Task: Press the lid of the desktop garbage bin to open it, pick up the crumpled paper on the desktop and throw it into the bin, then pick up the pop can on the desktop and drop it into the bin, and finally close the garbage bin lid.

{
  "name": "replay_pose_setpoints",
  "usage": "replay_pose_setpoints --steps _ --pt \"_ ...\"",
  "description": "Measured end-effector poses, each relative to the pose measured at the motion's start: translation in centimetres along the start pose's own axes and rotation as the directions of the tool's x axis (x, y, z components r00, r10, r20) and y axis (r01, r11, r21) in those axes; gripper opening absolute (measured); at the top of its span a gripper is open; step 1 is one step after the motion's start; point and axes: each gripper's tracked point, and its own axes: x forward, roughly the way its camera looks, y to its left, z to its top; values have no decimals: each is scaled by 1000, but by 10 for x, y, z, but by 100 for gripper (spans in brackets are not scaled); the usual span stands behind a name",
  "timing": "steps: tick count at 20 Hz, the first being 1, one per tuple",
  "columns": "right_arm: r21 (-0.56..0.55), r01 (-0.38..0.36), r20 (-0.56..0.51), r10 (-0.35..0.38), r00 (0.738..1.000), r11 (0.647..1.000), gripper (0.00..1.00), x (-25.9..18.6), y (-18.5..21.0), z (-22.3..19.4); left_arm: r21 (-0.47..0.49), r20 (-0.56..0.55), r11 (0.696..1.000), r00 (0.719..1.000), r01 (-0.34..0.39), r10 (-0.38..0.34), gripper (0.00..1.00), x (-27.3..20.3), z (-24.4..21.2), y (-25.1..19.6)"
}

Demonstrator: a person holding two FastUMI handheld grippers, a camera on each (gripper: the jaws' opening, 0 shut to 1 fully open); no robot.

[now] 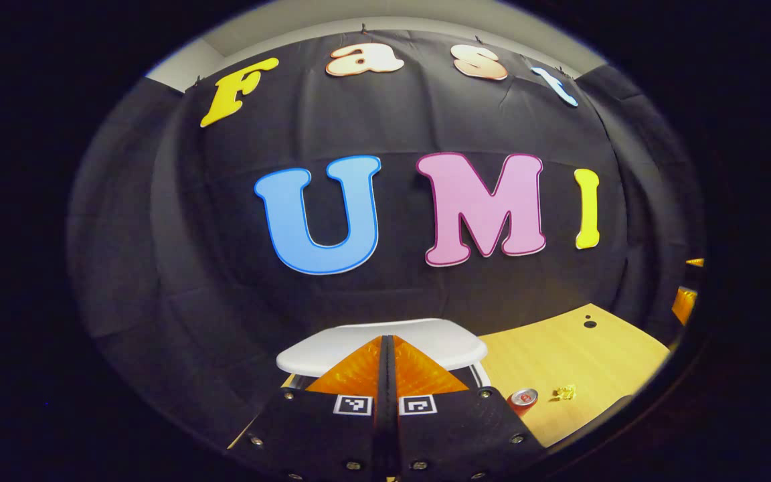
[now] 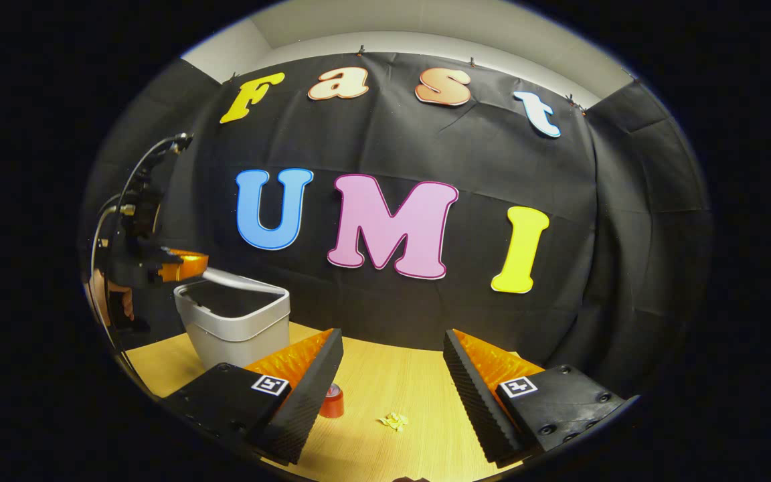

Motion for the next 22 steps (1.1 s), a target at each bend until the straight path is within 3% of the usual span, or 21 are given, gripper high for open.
replay_pose_setpoints --steps 5,11,12,14,16,22 --pt "-25 -8 31 9 999 1000 98 -8 4 10 -70 71 997 997 42 -37 1 -25 37 -19" --pt "-23 7 29 -7 1000 1000 98 -15 0 9 -35 118 996 990 79 -74 5 -60 59 -50" --pt "-16 11 22 -11 1000 1000 98 -15 -1 8 -39 129 993 986 111 -105 17 -63 61 -60" --pt "-20 22 19 -22 1000 1000 98 -17 -4 6 -26 138 983 974 184 -179 55 -70 60 -81" --pt "-20 24 18 -24 1000 1000 98 -18 -4 5 -10 141 987 978 158 -155 92 -75 58 -78" --pt "-24 39 -34 -40 999 999 98 -14 -13 -14 -31 124 974 968 224 -218 92 -90 43 -112"
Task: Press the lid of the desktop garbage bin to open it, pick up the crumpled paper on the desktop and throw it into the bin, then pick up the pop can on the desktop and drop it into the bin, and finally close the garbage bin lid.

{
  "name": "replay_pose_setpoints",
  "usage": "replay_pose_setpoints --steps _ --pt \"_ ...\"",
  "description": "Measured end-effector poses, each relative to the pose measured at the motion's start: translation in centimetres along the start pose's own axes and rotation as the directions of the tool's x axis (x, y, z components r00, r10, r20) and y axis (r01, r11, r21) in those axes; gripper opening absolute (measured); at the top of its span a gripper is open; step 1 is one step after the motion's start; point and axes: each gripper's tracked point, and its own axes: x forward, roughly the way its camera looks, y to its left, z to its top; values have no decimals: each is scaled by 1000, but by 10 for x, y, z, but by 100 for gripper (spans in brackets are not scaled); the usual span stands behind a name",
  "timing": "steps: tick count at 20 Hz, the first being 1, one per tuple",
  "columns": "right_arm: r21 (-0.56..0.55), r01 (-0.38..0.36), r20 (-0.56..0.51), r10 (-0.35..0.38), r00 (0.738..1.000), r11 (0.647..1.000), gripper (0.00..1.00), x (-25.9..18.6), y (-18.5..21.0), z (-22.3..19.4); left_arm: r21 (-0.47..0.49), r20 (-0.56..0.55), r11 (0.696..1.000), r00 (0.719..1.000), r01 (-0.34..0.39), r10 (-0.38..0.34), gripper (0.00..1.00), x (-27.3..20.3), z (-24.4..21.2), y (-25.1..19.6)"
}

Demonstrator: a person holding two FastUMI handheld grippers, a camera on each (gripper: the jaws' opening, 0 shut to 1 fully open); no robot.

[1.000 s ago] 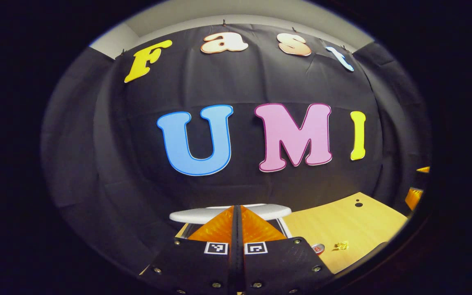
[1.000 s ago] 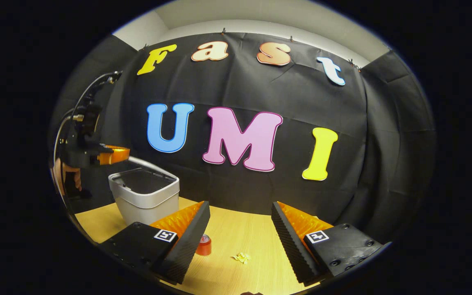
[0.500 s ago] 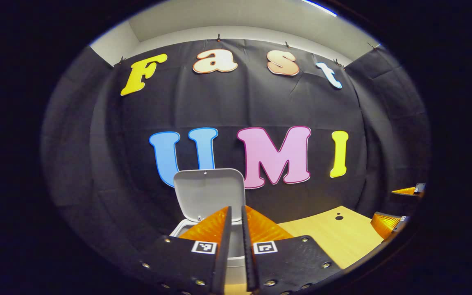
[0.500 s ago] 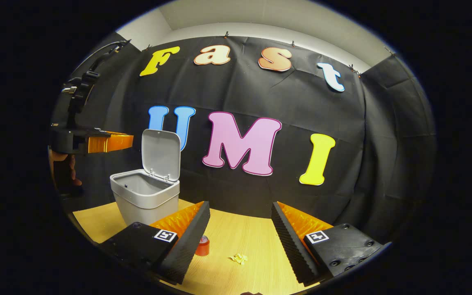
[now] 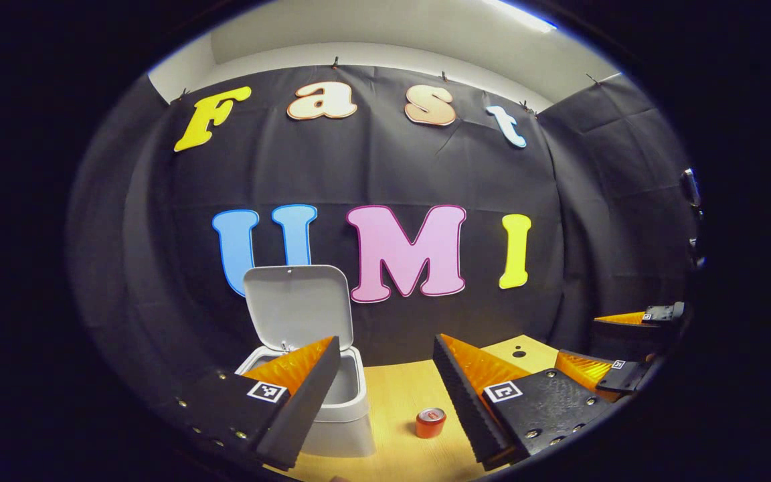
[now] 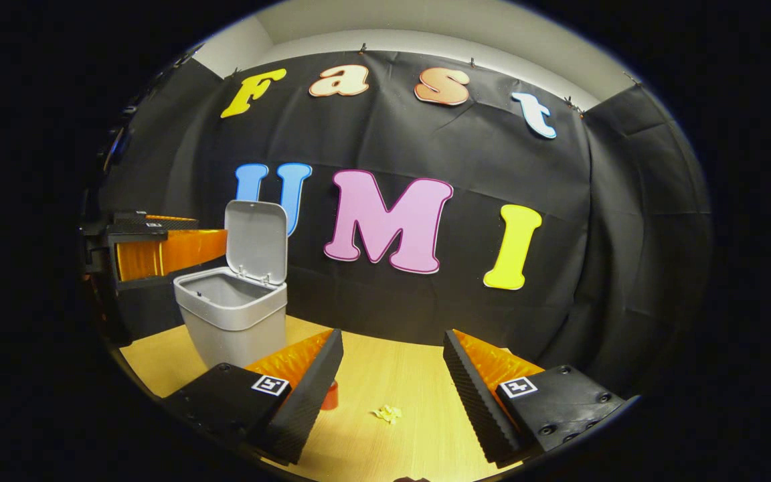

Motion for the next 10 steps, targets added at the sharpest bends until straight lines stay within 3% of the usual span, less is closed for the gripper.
replay_pose_setpoints --steps 4,10 --pt "11 6 -57 -6 998 1000 98 9 -10 -22 -4 32 996 996 86 -85 92 -8 2 -27" --pt "62 -57 -217 69 974 996 98 49 -5 -78 -47 2 989 990 139 -140 91 -15 -13 -50"
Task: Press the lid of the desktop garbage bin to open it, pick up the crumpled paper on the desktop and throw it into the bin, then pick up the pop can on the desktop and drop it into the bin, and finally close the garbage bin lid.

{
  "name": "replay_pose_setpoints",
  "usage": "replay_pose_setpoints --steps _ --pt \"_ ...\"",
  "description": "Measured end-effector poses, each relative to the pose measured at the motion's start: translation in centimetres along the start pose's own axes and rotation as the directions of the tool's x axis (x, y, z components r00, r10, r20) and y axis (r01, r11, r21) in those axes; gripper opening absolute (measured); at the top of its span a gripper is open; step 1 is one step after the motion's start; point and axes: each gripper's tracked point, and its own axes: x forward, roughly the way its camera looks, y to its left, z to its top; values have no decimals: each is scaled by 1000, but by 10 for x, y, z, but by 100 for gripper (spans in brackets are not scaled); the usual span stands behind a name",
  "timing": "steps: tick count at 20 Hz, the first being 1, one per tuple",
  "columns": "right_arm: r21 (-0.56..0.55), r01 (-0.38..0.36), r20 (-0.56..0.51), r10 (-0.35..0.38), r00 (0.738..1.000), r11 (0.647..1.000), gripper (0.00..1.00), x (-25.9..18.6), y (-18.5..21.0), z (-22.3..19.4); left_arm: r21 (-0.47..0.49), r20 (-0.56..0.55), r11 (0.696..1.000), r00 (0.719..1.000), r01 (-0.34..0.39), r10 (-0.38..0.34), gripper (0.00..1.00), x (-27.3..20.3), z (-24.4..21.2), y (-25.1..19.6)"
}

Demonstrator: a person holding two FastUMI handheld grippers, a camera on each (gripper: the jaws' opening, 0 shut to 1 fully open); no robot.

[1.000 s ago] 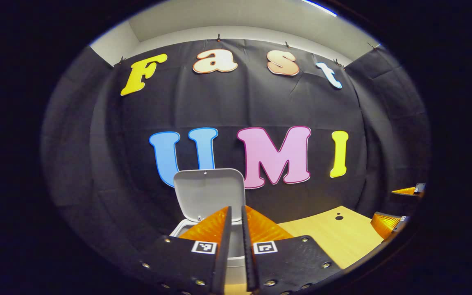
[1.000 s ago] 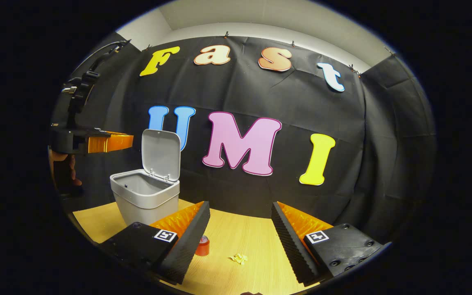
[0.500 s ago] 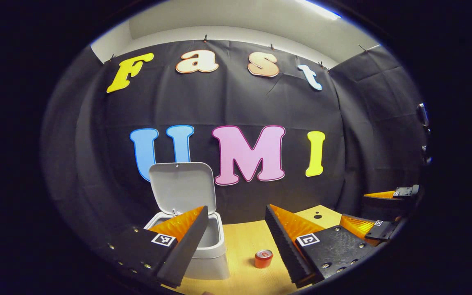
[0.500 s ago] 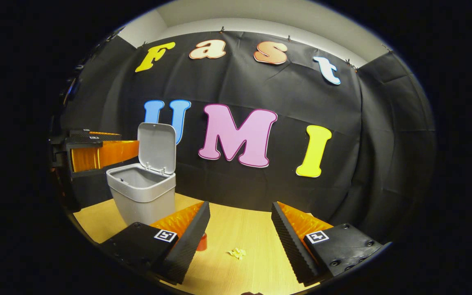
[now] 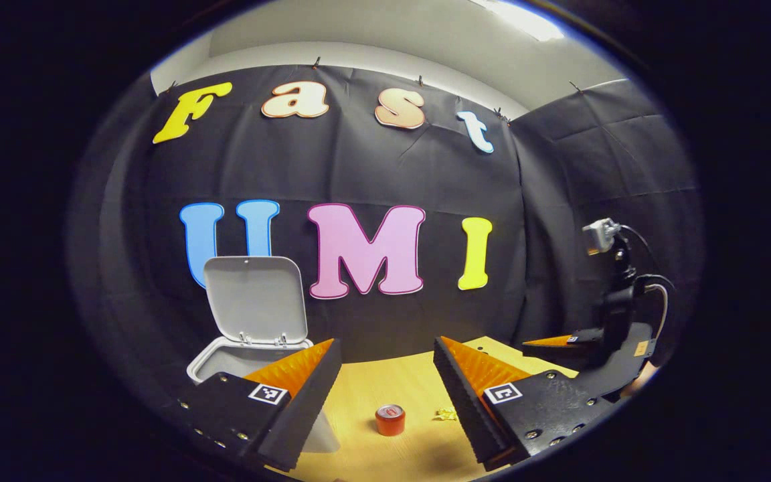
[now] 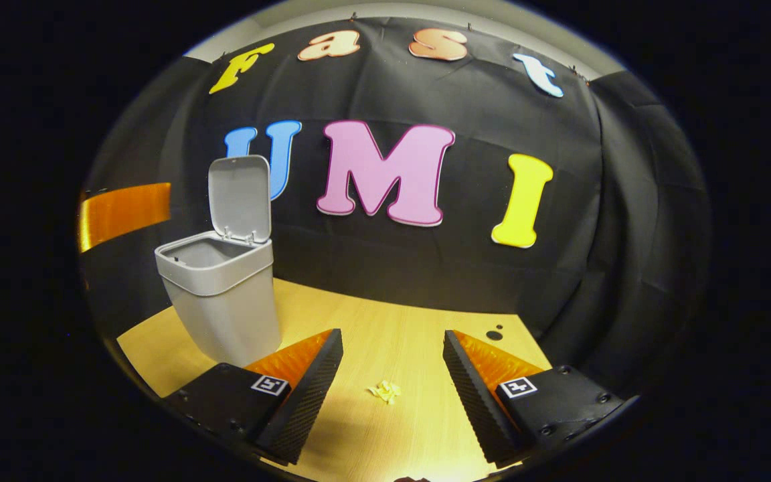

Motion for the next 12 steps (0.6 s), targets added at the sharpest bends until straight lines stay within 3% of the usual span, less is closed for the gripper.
replay_pose_setpoints --steps 4,8,12 --pt "-35 -114 -192 105 976 993 98 45 9 -46 47 -62 999 998 -1 4 92 -4 -18 1" --pt "-2 -177 -361 165 918 984 98 85 9 -91 78 -89 996 995 -35 42 92 -8 -27 5" --pt "-12 -218 -484 185 855 976 98 123 10 -140 28 -140 996 986 -89 92 92 -14 -44 7"
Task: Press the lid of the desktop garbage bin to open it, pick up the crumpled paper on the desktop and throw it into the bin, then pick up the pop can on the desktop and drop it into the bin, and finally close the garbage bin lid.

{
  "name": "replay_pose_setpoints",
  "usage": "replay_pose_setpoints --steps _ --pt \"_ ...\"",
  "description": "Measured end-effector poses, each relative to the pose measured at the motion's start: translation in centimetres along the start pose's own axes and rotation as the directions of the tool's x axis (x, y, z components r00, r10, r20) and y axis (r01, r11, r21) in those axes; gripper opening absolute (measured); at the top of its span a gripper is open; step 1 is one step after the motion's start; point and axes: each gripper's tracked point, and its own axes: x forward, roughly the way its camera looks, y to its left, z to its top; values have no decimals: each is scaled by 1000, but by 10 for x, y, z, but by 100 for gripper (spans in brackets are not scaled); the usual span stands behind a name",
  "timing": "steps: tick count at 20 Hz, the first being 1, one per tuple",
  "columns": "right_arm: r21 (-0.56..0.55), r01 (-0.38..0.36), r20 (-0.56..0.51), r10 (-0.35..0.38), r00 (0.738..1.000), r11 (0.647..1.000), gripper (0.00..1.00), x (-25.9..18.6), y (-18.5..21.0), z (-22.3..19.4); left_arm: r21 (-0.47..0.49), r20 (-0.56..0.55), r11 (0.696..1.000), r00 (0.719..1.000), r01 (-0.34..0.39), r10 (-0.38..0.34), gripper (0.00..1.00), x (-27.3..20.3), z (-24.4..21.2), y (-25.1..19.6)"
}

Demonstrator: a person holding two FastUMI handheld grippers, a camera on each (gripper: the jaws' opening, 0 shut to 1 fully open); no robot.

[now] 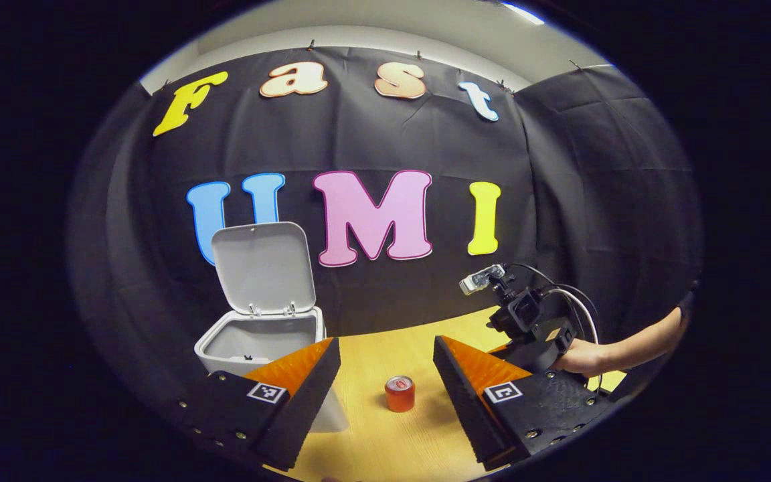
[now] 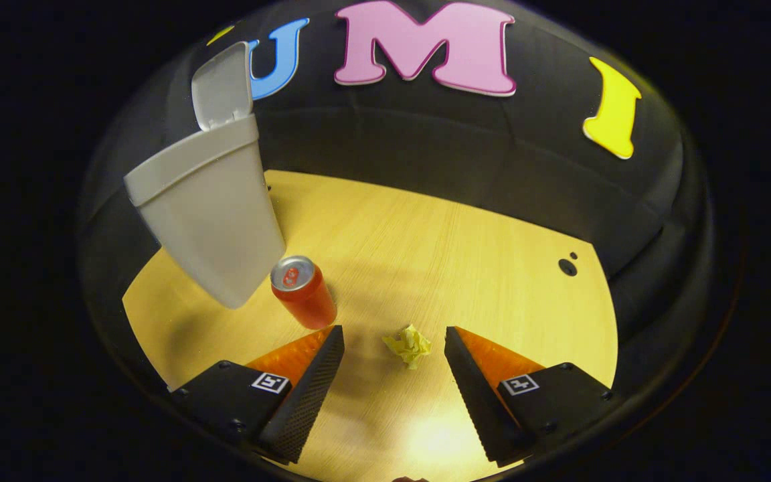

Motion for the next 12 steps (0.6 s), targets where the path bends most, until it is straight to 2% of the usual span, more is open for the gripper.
replay_pose_setpoints --steps 7,10,11,12 --pt "16 -28 -192 30 981 999 99 63 -14 -36 -85 -98 977 978 -195 186 93 -11 -28 21" --pt "7 -25 -208 26 978 1000 99 76 -21 -42 -77 -132 967 964 -241 230 93 -13 -36 16" --pt "3 -33 -214 32 976 999 88 79 -21 -44 -72 -138 966 961 -250 239 93 -12 -36 14" --pt "-2 -42 -230 41 972 999 98 81 -21 -48 -68 -147 965 959 -254 242 93 -12 -39 11"
